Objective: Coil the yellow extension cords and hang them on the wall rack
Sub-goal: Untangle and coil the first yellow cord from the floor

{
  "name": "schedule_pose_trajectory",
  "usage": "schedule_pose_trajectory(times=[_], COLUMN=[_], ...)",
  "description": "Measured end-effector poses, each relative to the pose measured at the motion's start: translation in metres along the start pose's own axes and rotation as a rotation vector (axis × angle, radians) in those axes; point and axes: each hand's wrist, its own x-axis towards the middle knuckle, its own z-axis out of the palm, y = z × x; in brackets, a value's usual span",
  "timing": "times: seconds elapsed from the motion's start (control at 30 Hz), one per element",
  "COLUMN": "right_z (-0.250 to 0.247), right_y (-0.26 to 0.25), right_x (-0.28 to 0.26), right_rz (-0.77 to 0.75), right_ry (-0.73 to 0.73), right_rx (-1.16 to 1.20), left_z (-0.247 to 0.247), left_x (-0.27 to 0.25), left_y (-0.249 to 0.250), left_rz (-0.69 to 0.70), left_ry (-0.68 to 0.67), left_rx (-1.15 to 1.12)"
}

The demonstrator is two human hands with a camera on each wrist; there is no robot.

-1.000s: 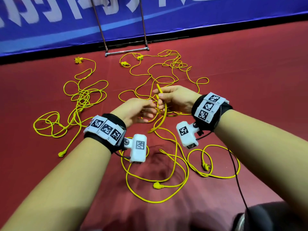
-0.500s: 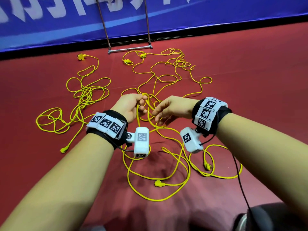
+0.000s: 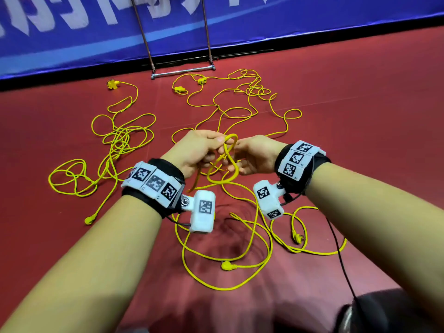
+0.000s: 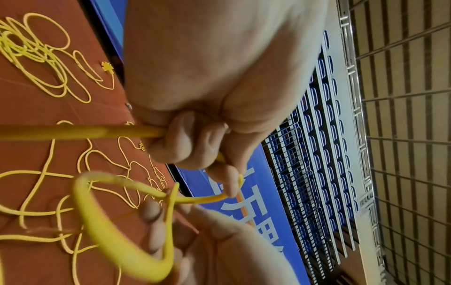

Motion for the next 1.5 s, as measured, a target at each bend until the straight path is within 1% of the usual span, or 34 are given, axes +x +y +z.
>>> schedule_pose_trajectory(times=[0.03,0.13,0.2,0.33,0.4,0.47,0.57,0.63,0.73,0.8,0.87,0.93,1.1,1.17,1.23,1.3,1.4,1.47,1.5], right_z=[-0.001,-0.006,-0.009,-0.01,-0.011,-0.014,-0.019,-0.023,-0.029,-0.03,-0.028,-0.027,-0.032,-0.035,-0.036,-0.036,-0.028,-0.017,-0.009], right_y=[-0.003,-0.008,-0.01,-0.014,-0.015,-0.014,-0.011,-0.011,-0.014,-0.014,-0.012,-0.01,-0.008,-0.008,-0.008,-0.007,-0.008,-0.011,-0.012], right_x=[-0.001,-0.002,-0.002,-0.003,-0.002,0.001,0.005,0.005,0.006,0.006,0.007,0.011,0.018,0.019,0.017,0.014,0.008,0.003,0.002], right_rz=[0.015,0.038,0.022,-0.018,-0.006,0.022,0.019,0.004,-0.009,-0.003,-0.009,-0.02,-0.081,-0.148,-0.219,-0.248,-0.313,-0.392,-0.434], right_ry=[-0.023,-0.027,-0.017,0.034,0.092,0.164,0.264,0.335,0.396,0.384,0.388,0.439,0.509,0.548,0.562,0.529,0.424,0.305,0.236], right_rx=[0.09,0.335,0.473,0.533,0.544,0.535,0.484,0.437,0.511,0.525,0.491,0.446,0.544,0.495,0.411,0.312,0.075,-0.158,-0.275], left_z=[0.0,0.0,0.004,0.011,0.011,0.011,0.009,0.007,-0.002,-0.008,-0.014,-0.019,-0.027,-0.029,-0.029,-0.026,-0.02,-0.017,-0.017], left_x=[-0.001,-0.003,-0.005,-0.011,-0.011,-0.009,-0.006,-0.005,0.003,0.007,0.01,0.011,0.011,0.009,0.008,0.005,0.005,0.008,0.009], left_y=[0.0,0.0,0.003,0.005,0.003,0.0,-0.006,-0.012,-0.027,-0.036,-0.042,-0.045,-0.048,-0.048,-0.047,-0.045,-0.038,-0.031,-0.027], left_rz=[0.001,-0.003,-0.001,-0.009,-0.054,-0.108,-0.169,-0.217,-0.322,-0.359,-0.372,-0.37,-0.275,-0.231,-0.223,-0.24,-0.241,-0.234,-0.248], left_ry=[-0.017,-0.071,-0.115,-0.156,-0.191,-0.194,-0.135,-0.071,0.119,0.247,0.34,0.401,0.472,0.451,0.368,0.278,0.205,0.21,0.21], left_rx=[0.015,0.069,0.148,0.311,0.339,0.336,0.362,0.393,0.373,0.308,0.204,0.129,0.049,0.067,0.154,0.242,0.231,0.114,0.014])
